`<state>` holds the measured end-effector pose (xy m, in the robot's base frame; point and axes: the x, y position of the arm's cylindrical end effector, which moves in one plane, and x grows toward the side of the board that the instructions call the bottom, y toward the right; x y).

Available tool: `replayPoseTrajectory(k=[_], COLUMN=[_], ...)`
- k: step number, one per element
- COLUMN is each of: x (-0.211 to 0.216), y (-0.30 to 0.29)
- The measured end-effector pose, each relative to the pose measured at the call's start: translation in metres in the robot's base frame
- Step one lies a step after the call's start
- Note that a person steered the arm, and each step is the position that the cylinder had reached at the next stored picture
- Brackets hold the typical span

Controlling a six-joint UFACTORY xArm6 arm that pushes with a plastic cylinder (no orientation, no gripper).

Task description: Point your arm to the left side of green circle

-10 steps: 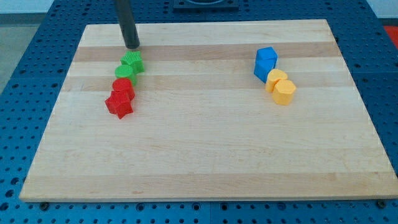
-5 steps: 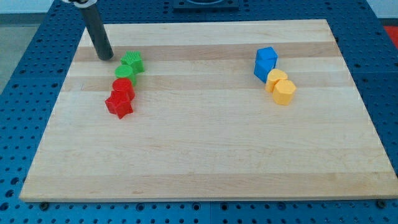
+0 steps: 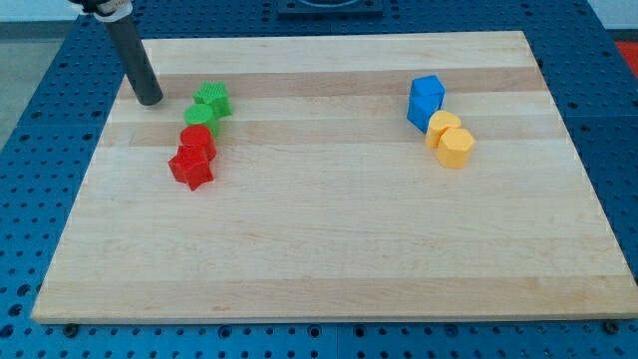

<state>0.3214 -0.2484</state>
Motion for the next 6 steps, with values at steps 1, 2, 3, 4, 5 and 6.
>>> replayPoseTrajectory(k=[1,2,3,4,5,6], x=[0.004,0.016,0.034,0.042,0.053,0.071], y=[0.0,0.0,-0.002,-0.004,-0.004,-0.001])
